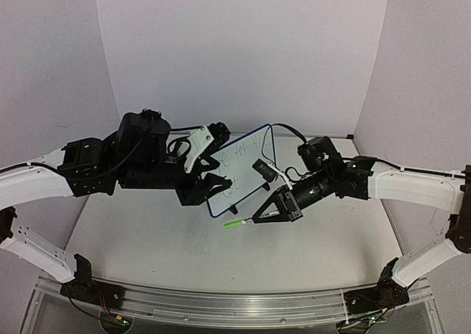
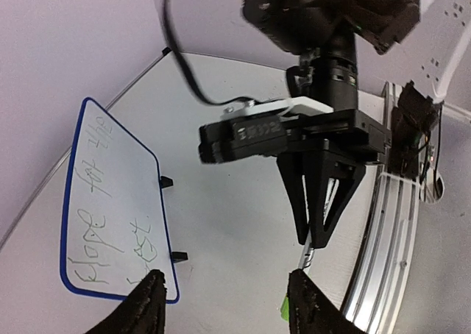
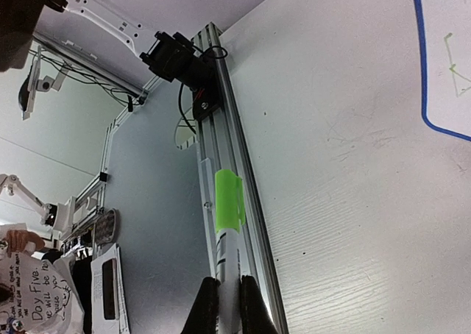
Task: Write a sentence on the whiteboard
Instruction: Adjust the pen cap from the whiteboard marker.
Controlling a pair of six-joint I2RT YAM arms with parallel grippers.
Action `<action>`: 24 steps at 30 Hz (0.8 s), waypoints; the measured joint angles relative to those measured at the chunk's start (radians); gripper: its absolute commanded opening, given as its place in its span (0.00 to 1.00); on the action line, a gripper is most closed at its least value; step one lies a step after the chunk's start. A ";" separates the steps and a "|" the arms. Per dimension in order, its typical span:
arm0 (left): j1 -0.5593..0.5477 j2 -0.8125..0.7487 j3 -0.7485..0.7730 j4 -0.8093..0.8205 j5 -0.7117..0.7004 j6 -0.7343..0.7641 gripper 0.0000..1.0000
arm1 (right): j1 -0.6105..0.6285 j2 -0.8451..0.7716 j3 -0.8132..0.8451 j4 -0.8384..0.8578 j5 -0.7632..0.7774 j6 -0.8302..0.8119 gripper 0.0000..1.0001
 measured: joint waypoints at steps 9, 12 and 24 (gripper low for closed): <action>0.140 -0.075 -0.178 0.177 0.051 -0.359 0.78 | -0.038 -0.189 -0.129 0.257 0.118 0.130 0.00; 0.153 -0.073 -0.194 0.256 0.131 -0.488 0.79 | -0.037 -0.199 -0.140 0.344 0.123 0.163 0.00; 0.245 -0.037 -0.197 0.477 0.423 -0.796 0.85 | -0.026 -0.205 -0.139 0.494 0.112 0.181 0.00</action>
